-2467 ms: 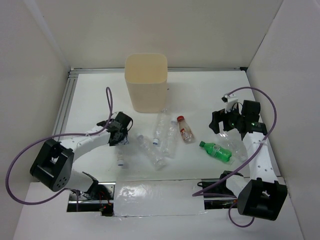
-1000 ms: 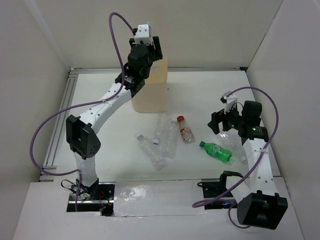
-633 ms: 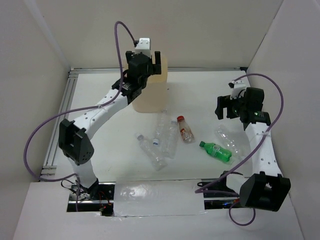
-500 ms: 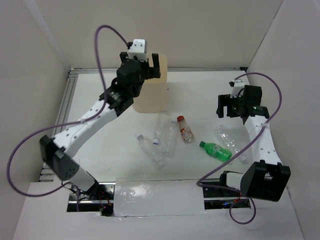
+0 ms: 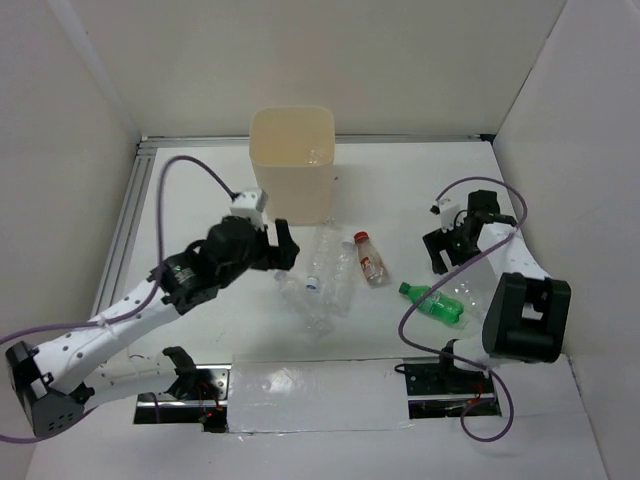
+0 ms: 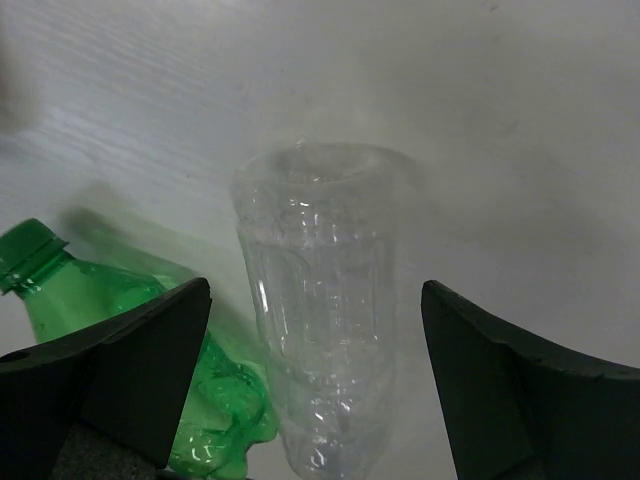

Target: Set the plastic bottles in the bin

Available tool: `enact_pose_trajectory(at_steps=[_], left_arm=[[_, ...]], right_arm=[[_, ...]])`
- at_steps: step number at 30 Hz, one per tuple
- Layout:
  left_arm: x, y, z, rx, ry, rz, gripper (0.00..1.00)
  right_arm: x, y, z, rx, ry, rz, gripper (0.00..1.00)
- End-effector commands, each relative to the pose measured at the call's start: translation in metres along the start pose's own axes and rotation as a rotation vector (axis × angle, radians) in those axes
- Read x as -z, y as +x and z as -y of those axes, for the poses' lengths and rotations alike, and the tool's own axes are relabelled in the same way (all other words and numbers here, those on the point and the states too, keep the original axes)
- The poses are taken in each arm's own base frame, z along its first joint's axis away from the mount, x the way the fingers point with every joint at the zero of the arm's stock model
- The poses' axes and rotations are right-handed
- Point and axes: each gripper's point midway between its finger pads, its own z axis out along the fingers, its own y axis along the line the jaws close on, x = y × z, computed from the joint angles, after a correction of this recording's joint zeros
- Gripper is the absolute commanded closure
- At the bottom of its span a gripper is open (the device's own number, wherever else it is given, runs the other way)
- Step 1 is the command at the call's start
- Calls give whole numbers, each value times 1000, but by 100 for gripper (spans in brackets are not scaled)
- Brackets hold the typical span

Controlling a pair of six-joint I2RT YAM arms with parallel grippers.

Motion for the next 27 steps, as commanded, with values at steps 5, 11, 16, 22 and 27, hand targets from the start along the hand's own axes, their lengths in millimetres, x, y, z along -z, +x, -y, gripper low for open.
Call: enact_pose_trajectory(at_steps=[5, 11, 16, 22, 27], left_arm=[[10, 156, -29, 280, -165, -412, 0], [3, 193, -28, 431, -169, -441, 0], [-2, 206, -24, 446, -176, -474, 0], [-8, 208, -14, 457, -160, -475, 0], [-15, 216, -9, 440, -155, -497, 0]], right_arm=[[-40, 35, -6, 54, -84, -118, 9], [-53, 44, -3, 56, -114, -180, 51], [9, -51, 5, 167, -136, 111, 75], [149, -223, -24, 346, -295, 716, 76], [241, -333, -94, 573, -367, 1144, 76]])
